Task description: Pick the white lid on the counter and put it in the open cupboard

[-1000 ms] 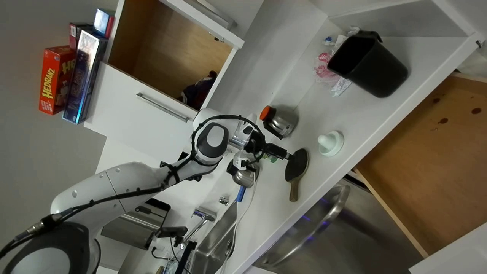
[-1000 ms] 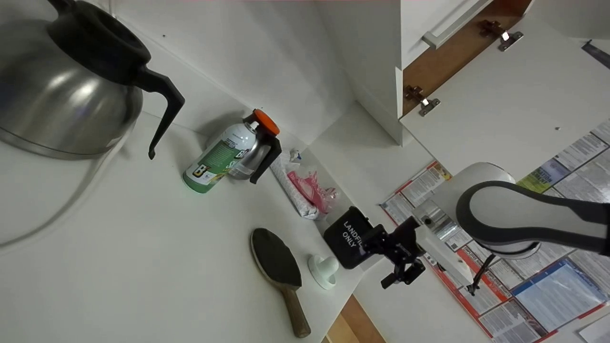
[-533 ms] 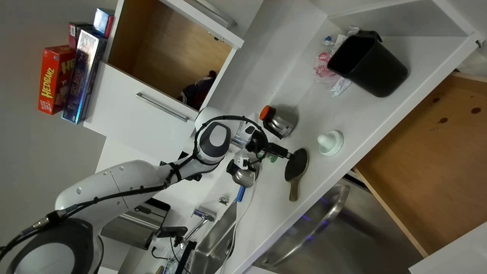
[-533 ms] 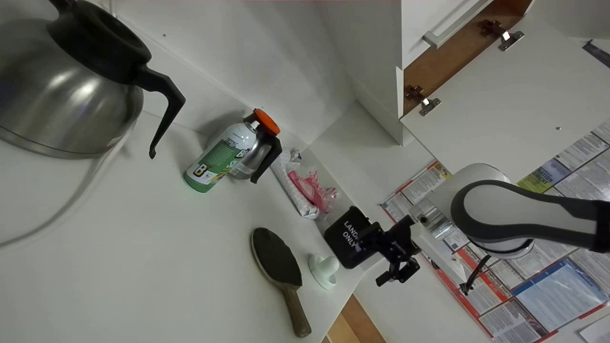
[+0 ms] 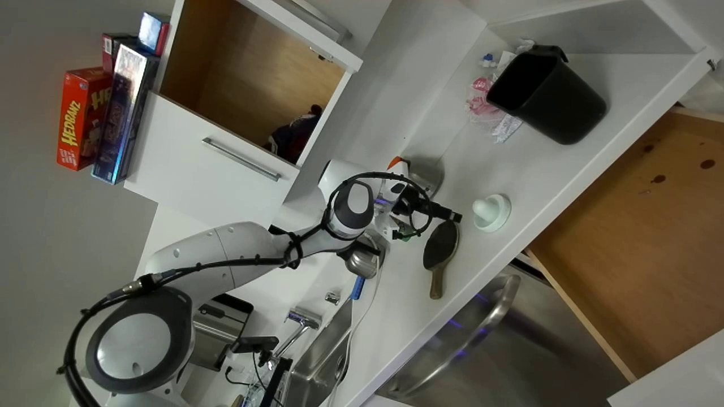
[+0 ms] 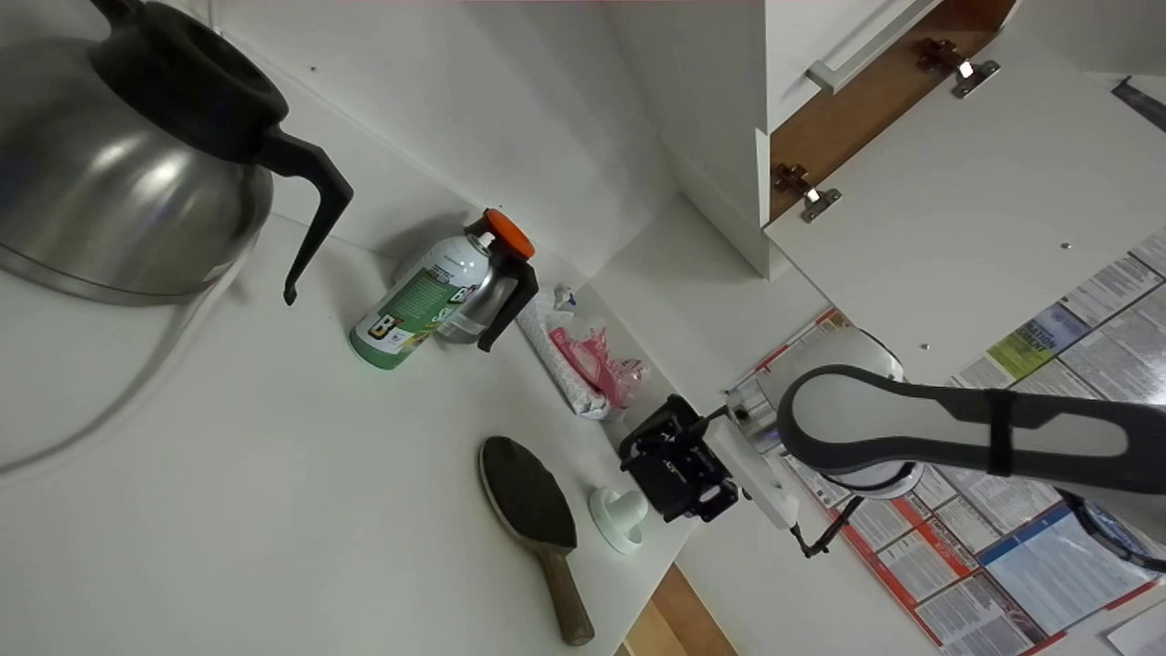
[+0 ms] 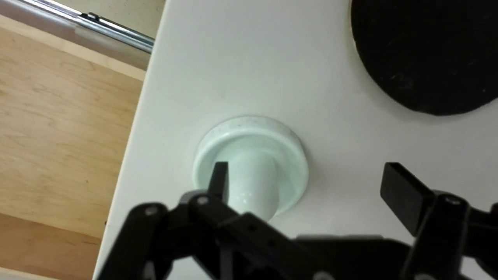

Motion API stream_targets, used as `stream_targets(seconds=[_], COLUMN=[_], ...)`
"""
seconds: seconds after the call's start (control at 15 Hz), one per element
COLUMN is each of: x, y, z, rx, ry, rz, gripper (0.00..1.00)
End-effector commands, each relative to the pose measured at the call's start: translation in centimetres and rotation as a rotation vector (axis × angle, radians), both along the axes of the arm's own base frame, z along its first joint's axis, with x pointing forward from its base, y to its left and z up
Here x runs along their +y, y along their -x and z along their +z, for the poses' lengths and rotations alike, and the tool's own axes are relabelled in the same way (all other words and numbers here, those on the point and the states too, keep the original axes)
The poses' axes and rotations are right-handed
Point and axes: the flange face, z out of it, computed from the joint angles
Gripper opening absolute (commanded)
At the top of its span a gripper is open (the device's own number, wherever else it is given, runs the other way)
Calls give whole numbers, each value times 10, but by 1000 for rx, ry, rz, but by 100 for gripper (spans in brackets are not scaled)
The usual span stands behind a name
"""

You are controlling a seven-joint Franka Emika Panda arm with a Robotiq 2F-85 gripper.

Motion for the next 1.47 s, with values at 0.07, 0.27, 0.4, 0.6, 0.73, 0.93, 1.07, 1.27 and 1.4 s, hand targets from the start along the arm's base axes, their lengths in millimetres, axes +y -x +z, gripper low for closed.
stream_targets(seconds=[0.07, 0.27, 0.4, 0.6, 0.73, 0.93, 1.07, 1.27, 1.4], x=[-11, -17, -21, -27, -30, -34, -35, -37, -37], y=[-25, -33, -36, -39, -41, -41, -41, -40, -37], z=[-15, -22, -27, -34, -39, -45, -48, -48, -44], rx=[-20, -25, -26, -18, -13, -8, -4, -4, -6], ry=[37, 44, 52, 63, 76, 93, 101, 104, 99], rz=[-125, -175, -210, -242, -260, -285, -296, -309, -316], gripper=[100, 100, 100, 100, 100, 66, 49, 27, 24])
